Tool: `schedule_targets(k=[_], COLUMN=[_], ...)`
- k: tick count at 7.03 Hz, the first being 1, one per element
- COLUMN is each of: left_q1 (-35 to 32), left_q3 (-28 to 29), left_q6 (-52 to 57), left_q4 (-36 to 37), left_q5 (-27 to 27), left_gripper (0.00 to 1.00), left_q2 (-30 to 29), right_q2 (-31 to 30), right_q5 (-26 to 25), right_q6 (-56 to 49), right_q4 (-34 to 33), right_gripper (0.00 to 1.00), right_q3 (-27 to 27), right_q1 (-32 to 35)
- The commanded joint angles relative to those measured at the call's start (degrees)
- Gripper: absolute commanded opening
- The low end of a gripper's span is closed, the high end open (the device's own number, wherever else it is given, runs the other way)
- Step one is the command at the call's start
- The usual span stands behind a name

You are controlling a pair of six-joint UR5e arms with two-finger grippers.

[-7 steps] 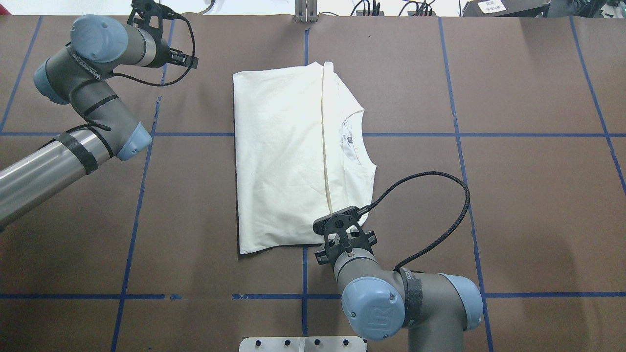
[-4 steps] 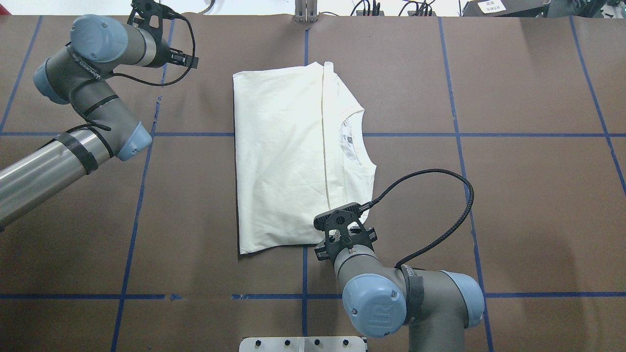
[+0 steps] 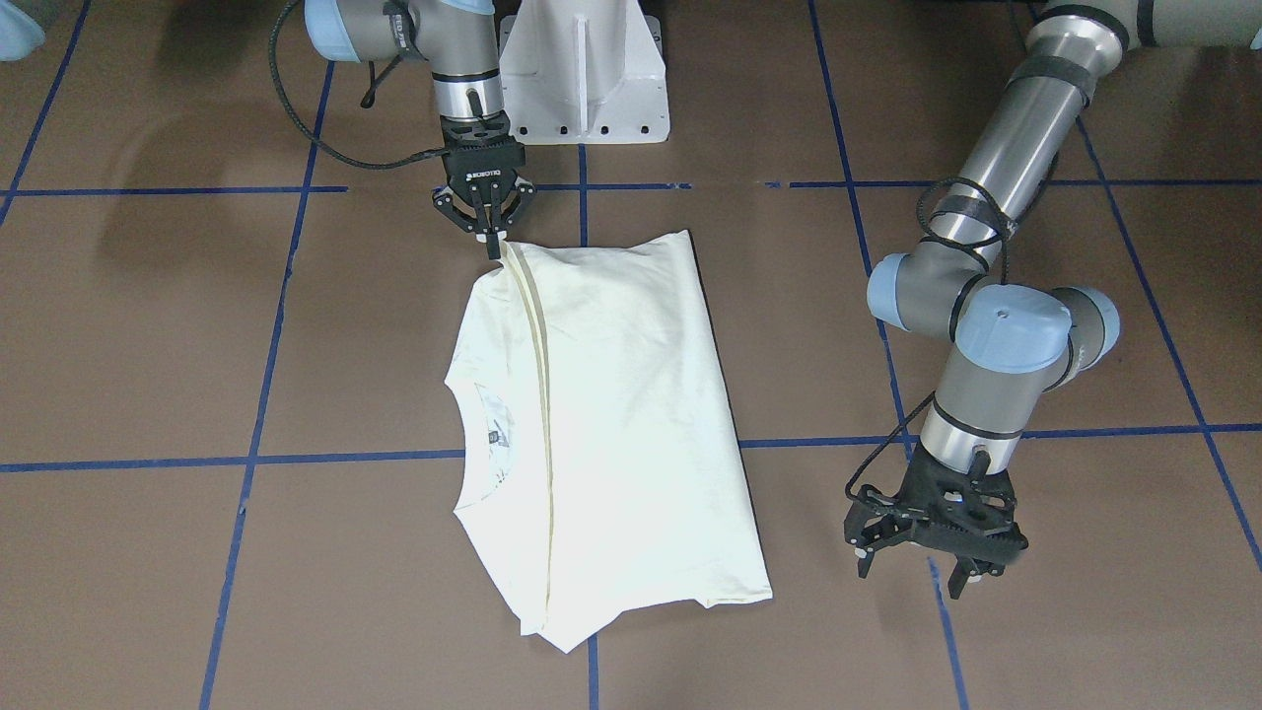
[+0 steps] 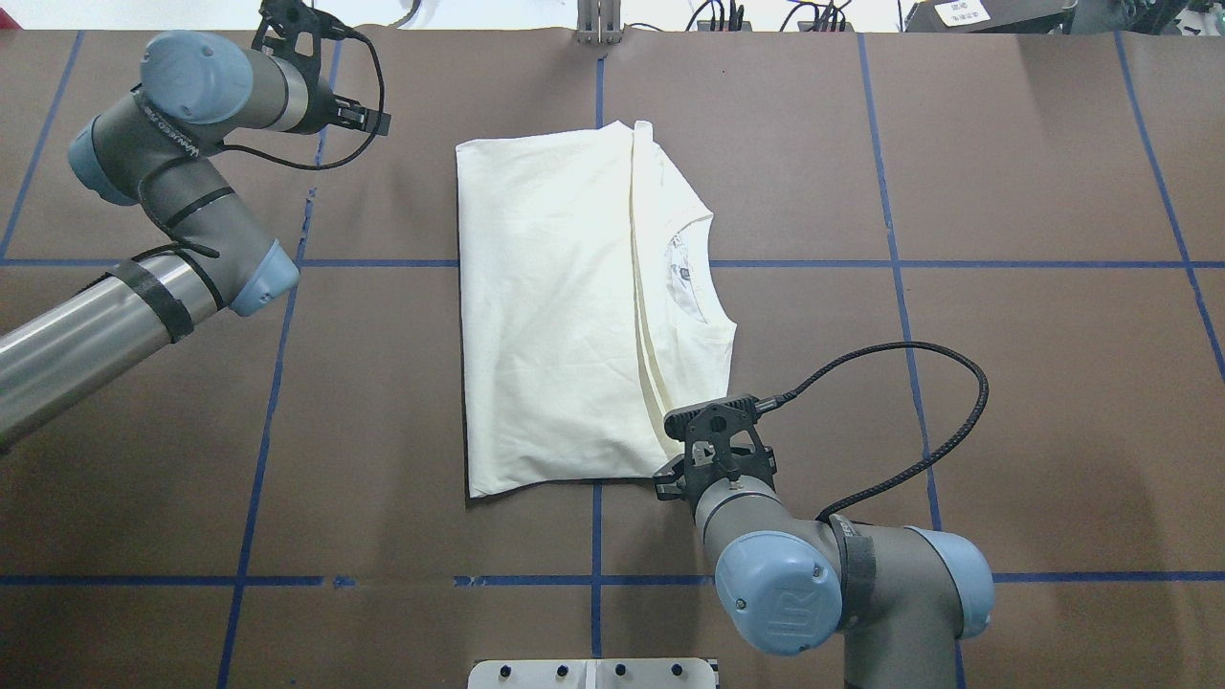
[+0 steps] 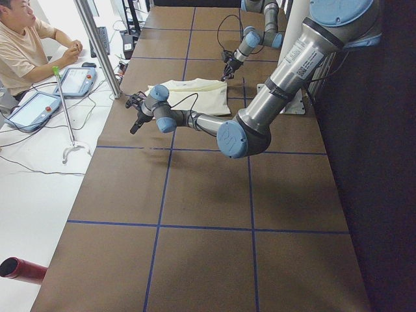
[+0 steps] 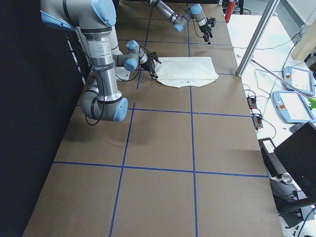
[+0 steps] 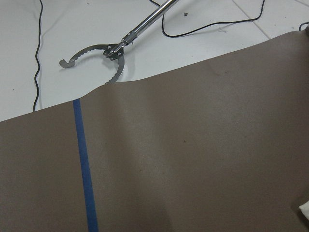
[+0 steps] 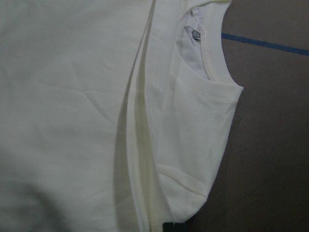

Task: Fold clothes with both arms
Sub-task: 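Move both grippers to the shirt's near corners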

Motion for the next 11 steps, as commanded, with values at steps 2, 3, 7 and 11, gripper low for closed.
schedule_targets(k=[2, 3, 7, 11], left_q1=[0.1, 0.3, 0.7, 8.8], left_q3=[0.1, 0.1, -1.2, -24.7], left_q6=[0.0, 0.0, -1.5, -25.1], left_q4=[0.0, 0.0, 0.0, 3.8], left_q5=[0.0, 0.0, -0.1, -5.6], left_gripper=[1.0, 1.0, 1.0, 1.0], left_q2=[0.0, 0.0, -0.1, 10.5], right_q2=[-2.5, -2.6, -1.5, -3.2], right_q5=[0.5, 0.5, 14.5, 15.8], right_q6=[5.1, 5.1, 4.9, 30.7], right_q4=[0.0, -0.1, 2.1, 9.9], right_gripper=[0.07, 0.99, 1.0, 0.96], right_q3=[0.7, 0.7, 6.5, 6.8], right_q1=[-0.7, -0.8, 7.8, 8.9])
